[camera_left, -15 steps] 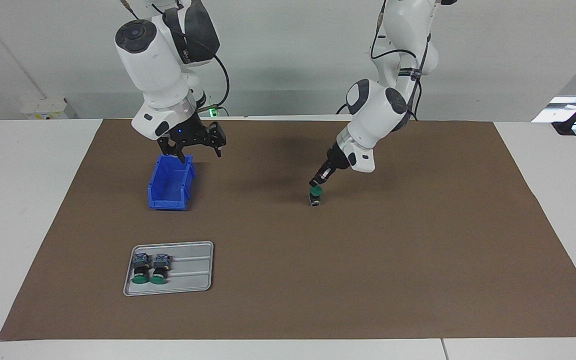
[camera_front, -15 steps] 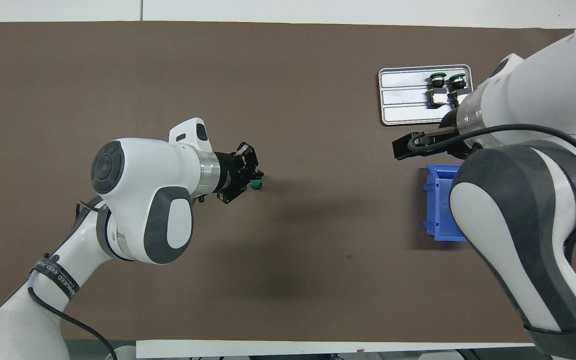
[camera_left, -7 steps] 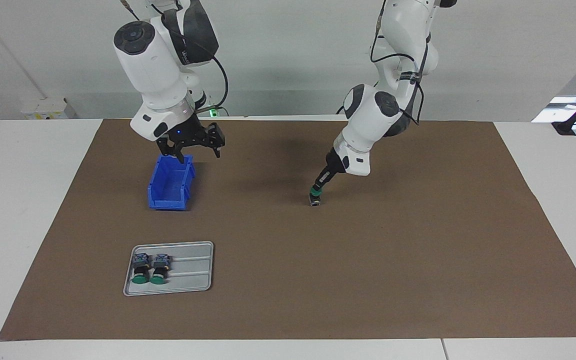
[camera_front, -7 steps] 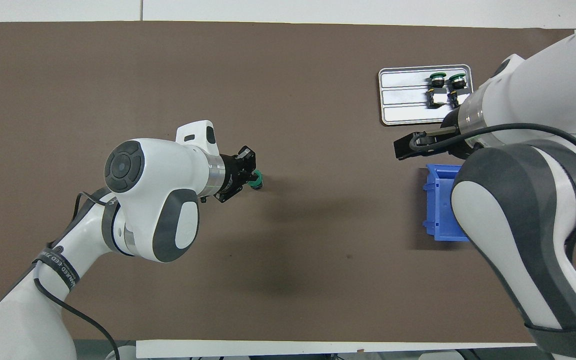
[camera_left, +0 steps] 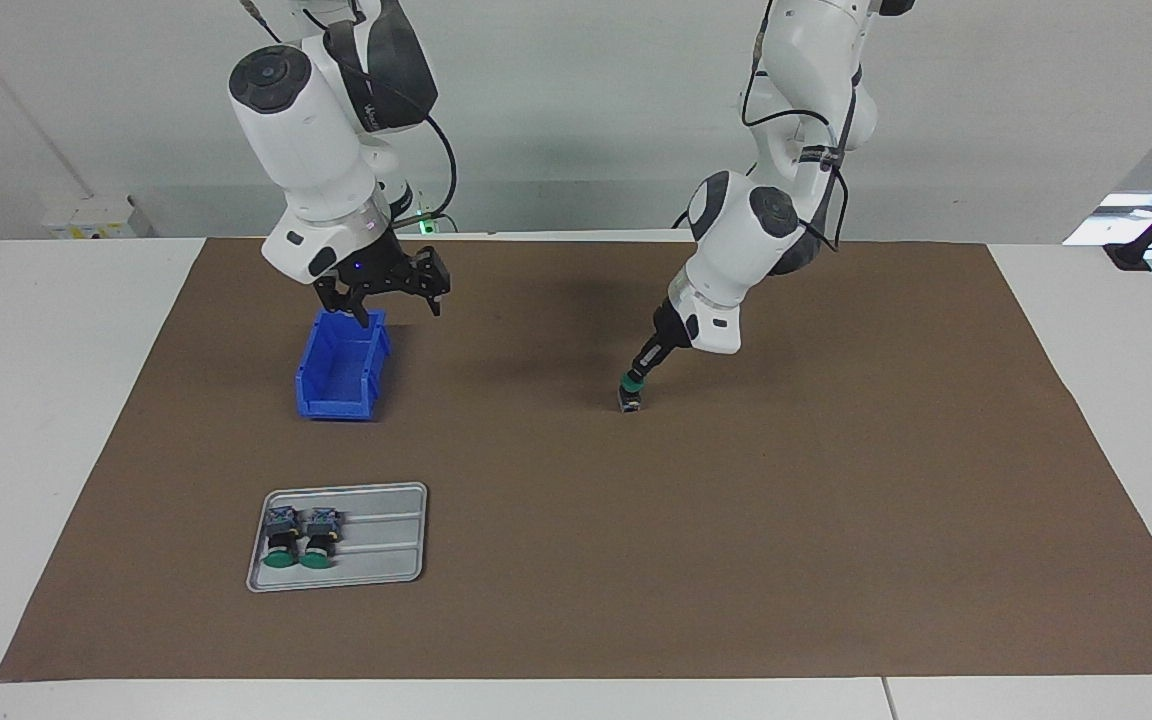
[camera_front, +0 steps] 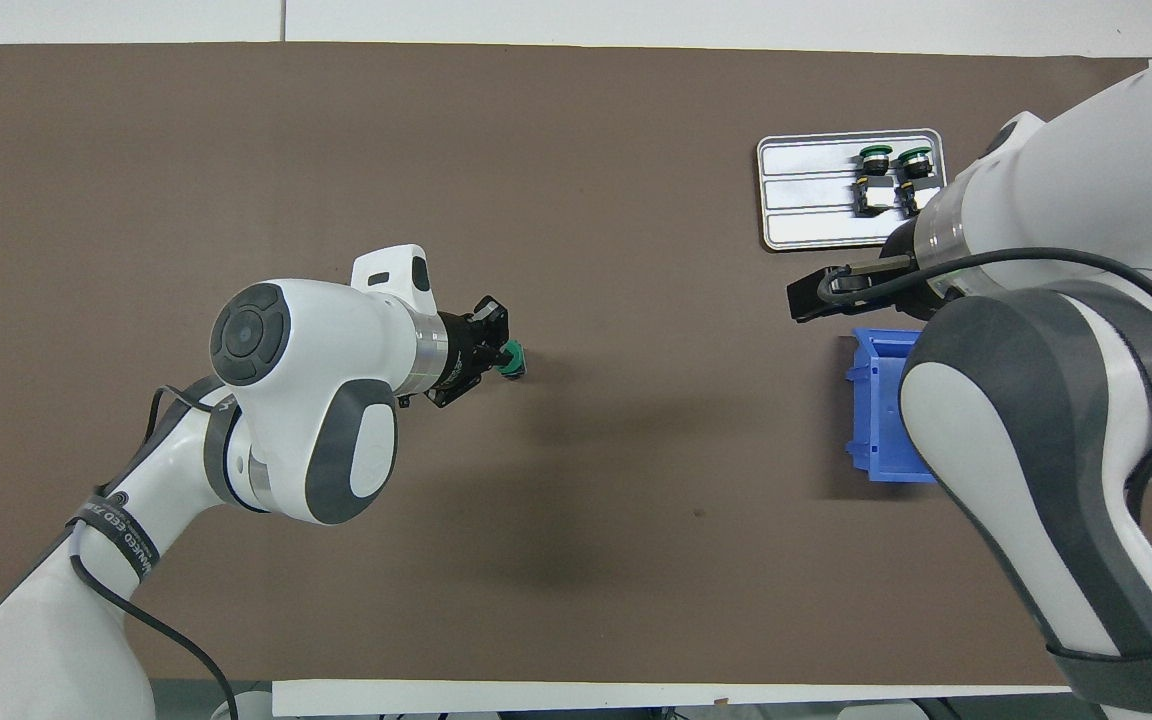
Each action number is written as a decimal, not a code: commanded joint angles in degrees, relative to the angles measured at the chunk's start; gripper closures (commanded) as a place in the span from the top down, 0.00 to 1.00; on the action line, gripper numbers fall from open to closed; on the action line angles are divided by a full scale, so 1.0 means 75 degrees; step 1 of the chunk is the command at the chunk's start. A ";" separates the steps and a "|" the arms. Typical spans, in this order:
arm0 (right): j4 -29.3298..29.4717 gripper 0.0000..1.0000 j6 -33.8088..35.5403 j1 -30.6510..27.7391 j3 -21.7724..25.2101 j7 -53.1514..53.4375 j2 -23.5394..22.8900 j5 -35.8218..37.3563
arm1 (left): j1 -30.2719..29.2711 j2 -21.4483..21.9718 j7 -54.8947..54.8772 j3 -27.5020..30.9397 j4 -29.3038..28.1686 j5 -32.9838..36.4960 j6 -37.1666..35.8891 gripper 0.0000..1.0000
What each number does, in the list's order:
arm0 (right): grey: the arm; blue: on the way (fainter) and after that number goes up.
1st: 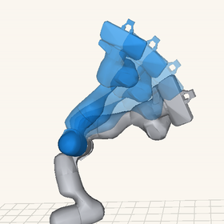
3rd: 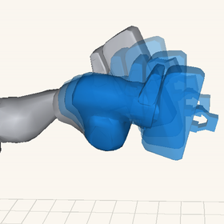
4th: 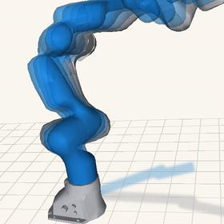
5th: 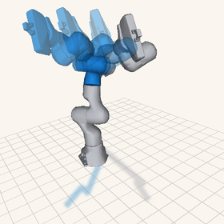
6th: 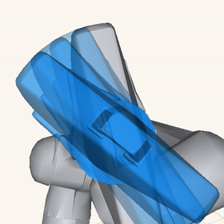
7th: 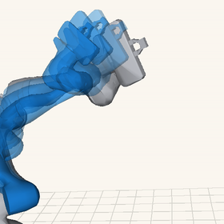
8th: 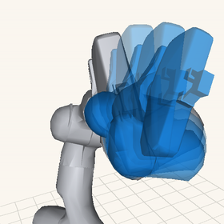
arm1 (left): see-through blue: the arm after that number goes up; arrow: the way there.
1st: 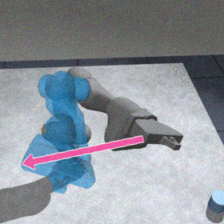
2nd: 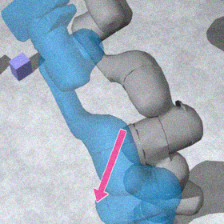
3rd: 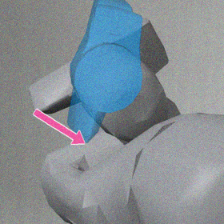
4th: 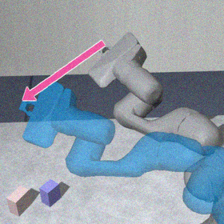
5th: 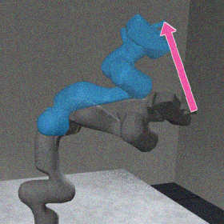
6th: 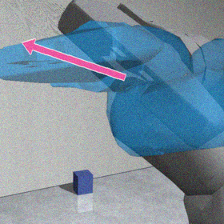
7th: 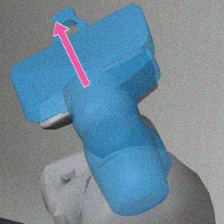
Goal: Place and press button with both arms
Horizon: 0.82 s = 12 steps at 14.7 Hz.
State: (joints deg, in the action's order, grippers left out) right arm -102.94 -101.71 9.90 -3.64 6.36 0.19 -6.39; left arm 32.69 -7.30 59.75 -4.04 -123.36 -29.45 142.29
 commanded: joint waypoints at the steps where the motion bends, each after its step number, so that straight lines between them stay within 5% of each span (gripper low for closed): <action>1: -0.0220 1.00 -0.0149 -0.0090 -0.0030 -0.0040 0.0162 -0.0155 | 0.0036 -0.0152 -0.0116 0.0011 -0.0123 0.0153 0.0293 0.02; 7: -0.0267 1.00 -0.0173 -0.0078 -0.0042 -0.0040 0.0185 -0.0155 | 0.0060 -0.0305 -0.0174 -0.0012 -0.0123 0.0141 0.0319 0.02; 12: -0.0267 1.00 -0.0173 -0.0055 -0.0042 -0.0028 0.0185 -0.0155 | -0.0479 0.0409 -0.0139 0.0081 0.0485 0.0130 -0.1132 0.04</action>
State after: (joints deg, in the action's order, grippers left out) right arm -103.27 -101.81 9.94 -3.65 6.36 0.28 -6.40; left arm 31.19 -6.95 58.88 -3.80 -121.40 -29.45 139.41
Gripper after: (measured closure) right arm 0.000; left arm 0.965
